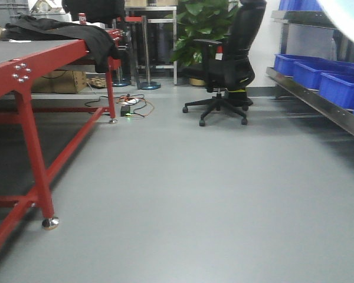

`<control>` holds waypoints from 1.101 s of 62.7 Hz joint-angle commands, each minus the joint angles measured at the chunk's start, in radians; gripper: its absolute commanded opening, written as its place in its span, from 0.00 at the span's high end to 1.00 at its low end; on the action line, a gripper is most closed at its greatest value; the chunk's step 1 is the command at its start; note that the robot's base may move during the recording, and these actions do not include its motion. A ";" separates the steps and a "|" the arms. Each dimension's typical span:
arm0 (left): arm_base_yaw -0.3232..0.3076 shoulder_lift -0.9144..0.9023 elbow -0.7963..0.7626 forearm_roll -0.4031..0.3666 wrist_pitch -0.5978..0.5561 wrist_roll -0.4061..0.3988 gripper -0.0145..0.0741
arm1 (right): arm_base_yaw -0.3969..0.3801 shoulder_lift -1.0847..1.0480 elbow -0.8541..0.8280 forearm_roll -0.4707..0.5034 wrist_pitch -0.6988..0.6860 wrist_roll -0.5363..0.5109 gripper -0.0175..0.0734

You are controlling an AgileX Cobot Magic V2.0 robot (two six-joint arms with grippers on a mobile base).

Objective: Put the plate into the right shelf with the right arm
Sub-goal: 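Drive the base past the chair toward the steel shelf of blue bins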

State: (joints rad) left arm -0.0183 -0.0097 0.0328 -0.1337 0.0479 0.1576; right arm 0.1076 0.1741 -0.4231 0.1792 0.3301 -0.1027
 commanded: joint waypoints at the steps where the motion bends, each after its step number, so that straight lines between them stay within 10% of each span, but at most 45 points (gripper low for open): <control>1: -0.002 -0.010 0.010 -0.008 -0.090 -0.007 0.98 | -0.004 0.012 -0.029 0.005 -0.097 -0.005 0.75; 69: -0.002 -0.010 0.010 -0.008 -0.090 -0.007 0.98 | -0.004 0.012 -0.029 0.005 -0.096 -0.005 0.75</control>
State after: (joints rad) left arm -0.0183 -0.0097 0.0328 -0.1337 0.0479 0.1576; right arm 0.1076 0.1741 -0.4231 0.1792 0.3301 -0.1027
